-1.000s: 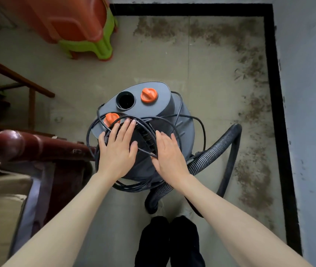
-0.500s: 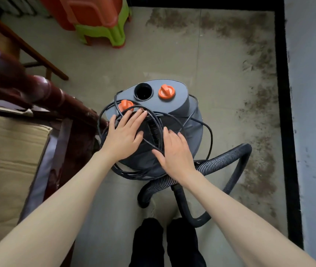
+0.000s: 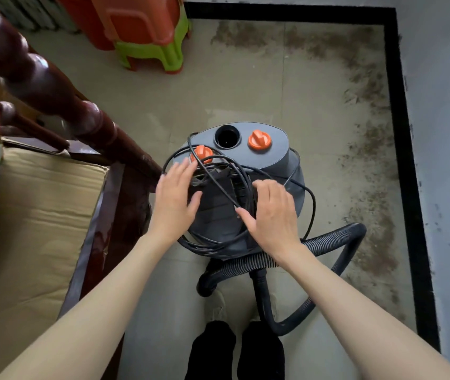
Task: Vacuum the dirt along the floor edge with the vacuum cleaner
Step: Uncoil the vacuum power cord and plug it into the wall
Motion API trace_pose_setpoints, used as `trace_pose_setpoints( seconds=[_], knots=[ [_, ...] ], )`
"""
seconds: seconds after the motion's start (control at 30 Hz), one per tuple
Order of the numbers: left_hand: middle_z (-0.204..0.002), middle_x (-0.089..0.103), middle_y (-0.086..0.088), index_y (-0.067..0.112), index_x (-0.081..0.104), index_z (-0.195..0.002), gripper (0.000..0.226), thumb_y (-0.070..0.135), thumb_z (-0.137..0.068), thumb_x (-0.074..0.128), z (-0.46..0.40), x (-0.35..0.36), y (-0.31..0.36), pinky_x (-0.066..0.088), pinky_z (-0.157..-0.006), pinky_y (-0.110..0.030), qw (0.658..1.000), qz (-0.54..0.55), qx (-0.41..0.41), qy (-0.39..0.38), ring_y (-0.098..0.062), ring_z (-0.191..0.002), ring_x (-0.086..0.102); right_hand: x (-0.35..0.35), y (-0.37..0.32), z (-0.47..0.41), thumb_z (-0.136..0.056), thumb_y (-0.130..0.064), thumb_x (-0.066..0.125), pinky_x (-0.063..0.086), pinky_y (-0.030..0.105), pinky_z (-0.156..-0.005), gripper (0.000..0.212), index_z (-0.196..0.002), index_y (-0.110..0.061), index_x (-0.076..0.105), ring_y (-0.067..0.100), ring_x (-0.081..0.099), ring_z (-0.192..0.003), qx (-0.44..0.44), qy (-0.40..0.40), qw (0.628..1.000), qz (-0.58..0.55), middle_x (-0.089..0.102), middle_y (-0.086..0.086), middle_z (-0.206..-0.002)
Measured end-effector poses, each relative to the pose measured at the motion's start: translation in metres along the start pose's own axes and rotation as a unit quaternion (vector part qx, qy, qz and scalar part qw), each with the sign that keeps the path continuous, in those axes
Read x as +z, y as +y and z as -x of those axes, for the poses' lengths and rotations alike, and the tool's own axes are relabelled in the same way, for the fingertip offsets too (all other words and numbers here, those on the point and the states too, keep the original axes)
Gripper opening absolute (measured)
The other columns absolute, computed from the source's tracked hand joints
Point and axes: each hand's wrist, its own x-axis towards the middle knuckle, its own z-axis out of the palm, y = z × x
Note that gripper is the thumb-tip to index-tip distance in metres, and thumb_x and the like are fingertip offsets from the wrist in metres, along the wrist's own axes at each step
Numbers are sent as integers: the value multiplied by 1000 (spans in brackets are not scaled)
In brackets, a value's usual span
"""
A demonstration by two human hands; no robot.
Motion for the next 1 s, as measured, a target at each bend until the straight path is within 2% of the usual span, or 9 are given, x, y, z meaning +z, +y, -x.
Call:
trace_pose_setpoints(
  seconds=[0.07, 0.13, 0.2, 0.3, 0.43, 0.57, 0.77, 0.87, 1.0],
  knots=[
    [-156, 24, -10, 8, 27, -149, 66, 19, -92, 60, 0, -3, -10, 16, -118, -47, 998, 18, -67, 3, -24, -146, 17, -1, -9, -12, -83, -43, 74, 29, 48, -114, 86, -144, 5, 36, 36, 40, -134, 1, -49, 999, 18, 45, 21, -141],
    [-159, 12, -12, 9, 15, -151, 78, 27, -91, 62, -4, -3, -18, 13, -119, -43, 990, 42, -129, -27, -25, -147, 9, 3, -15, -28, -87, -57, 62, 8, 45, -121, 101, -153, 0, 12, 29, 15, -148, 3, -119, 992, 47, 24, 14, -158],
    [-160, -2, -12, 12, 3, -153, 89, 32, -90, 63, -7, -1, -23, 9, -118, -39, 977, 92, -179, -74, -25, -147, 0, 10, -21, -40, -89, -60, 55, 7, 43, -121, 100, -154, -3, 6, 26, 13, -149, 5, -139, 987, 76, 19, 11, -160],
    [-160, -2, -11, 13, -3, -153, 94, 29, -89, 65, -14, 1, -29, 11, -118, -35, 951, 186, -222, -109, -23, -147, 4, 15, -26, -56, -94, -48, 56, 25, 39, -108, 80, -150, -3, 22, 29, 34, -131, 30, -105, 990, 91, 38, 12, -143],
    [-153, 23, -13, 13, 6, -153, 91, 21, -87, 68, -24, -3, -36, 28, -104, -24, 939, 214, -257, -82, -23, -135, 36, 12, -24, -76, -93, -40, 59, 31, 38, -90, 45, -123, -7, 54, 31, 42, -116, 71, -96, 991, 64, 51, 12, -123],
    [-119, 59, -4, 13, 27, -148, 76, 18, -85, 70, -24, -9, -42, 34, -83, -21, 935, 217, -264, -92, -16, -107, 55, 8, -23, -84, -95, -34, 58, 33, 41, -92, 35, -114, -5, 58, 33, 42, -117, 92, -166, 981, 50, 54, 14, -120],
    [-85, 62, 4, 19, 42, -116, 41, 17, -84, 68, -23, -10, -42, 37, -59, -15, 923, 240, -276, -120, -11, -82, 56, -4, -24, -81, -98, -24, 53, 35, 41, -85, 18, -100, -6, 52, 35, 47, -110, 79, -184, 980, 17, 60, 15, -110],
    [-82, 61, 5, 21, 42, -109, 35, 16, -85, 67, -26, -18, -40, 42, -64, -19, 919, 271, -256, -130, -9, -81, 56, -15, -22, -74, -97, -21, 55, 34, 37, -72, 17, -103, -4, 54, 35, 54, -101, 119, -175, 975, -68, 63, 15, -104],
    [-84, 56, -1, 16, 42, -112, 37, 5, -86, 66, -27, -39, -26, 55, -84, -36, 891, 367, -228, -136, -13, -76, 62, -37, -22, -66, -92, -12, 59, 37, 33, -70, 6, -97, -10, 62, 28, 56, -89, 162, -155, 954, -197, 66, 9, -93]
  ],
)
